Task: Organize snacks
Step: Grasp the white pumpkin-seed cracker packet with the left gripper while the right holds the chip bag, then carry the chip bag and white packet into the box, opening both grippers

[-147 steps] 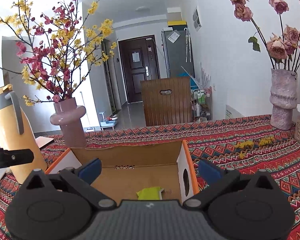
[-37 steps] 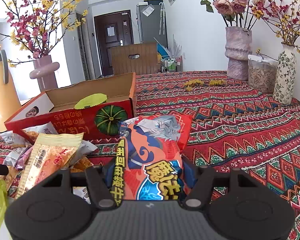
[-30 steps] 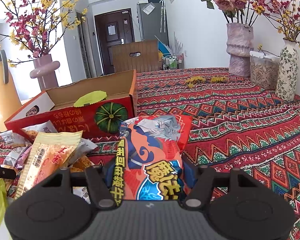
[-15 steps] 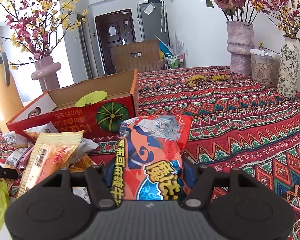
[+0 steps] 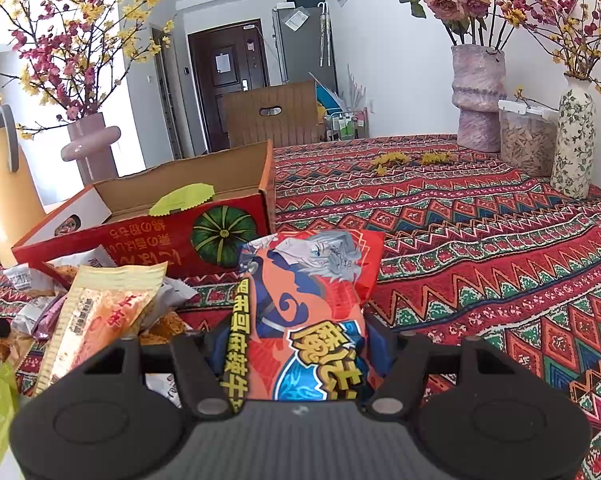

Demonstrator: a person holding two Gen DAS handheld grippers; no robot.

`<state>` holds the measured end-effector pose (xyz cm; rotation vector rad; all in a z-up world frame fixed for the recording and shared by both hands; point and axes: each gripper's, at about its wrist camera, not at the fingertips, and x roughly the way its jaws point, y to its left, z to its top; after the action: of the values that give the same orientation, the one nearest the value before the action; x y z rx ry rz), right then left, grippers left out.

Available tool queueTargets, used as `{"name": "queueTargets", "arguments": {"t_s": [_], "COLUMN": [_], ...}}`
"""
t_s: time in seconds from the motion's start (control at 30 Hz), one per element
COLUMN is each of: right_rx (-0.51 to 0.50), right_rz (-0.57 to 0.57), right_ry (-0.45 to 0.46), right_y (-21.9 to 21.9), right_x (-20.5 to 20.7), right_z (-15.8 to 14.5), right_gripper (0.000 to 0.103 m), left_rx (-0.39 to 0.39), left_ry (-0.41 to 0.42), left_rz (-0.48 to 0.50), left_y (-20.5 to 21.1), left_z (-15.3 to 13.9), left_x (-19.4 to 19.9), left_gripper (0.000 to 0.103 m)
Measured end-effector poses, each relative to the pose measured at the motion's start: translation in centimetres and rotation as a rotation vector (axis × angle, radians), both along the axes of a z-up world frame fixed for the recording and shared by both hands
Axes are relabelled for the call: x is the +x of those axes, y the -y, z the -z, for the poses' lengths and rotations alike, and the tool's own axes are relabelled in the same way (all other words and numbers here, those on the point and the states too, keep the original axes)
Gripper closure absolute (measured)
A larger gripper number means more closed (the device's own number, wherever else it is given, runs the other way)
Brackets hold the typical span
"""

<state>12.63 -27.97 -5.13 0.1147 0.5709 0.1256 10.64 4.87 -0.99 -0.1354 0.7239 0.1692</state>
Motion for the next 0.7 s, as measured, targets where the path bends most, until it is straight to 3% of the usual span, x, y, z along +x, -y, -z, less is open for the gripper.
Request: {"name": "queueTargets", "arguments": {"t_s": [0.07,0.17,0.7], "right_rx": [0.001,0.001,-0.002], "right_rz": [-0.002,-0.007,-0.052], "right_ry": [0.005,0.015,0.103], "right_y": [0.0,-0.2,-1.6], "right_x": [-0.1,-0.3,-0.8], "right_z": [-0.2,-0.5,-3.9], "right_gripper": [0.039,0.039,0.039], "left_rx": [0.0,-0.006,-0.009], "left_ry": [0.022,0.05,0.178], "left_rz": [-0.001,-0.003,0.029], "left_y": [-0.3,-0.5,-0.3], "left_z": [-0.5,-1.2,-4.8], "left_x": [-0.3,-0.7,-1.7], "left_gripper": [0.088,0.091,0.094]}}
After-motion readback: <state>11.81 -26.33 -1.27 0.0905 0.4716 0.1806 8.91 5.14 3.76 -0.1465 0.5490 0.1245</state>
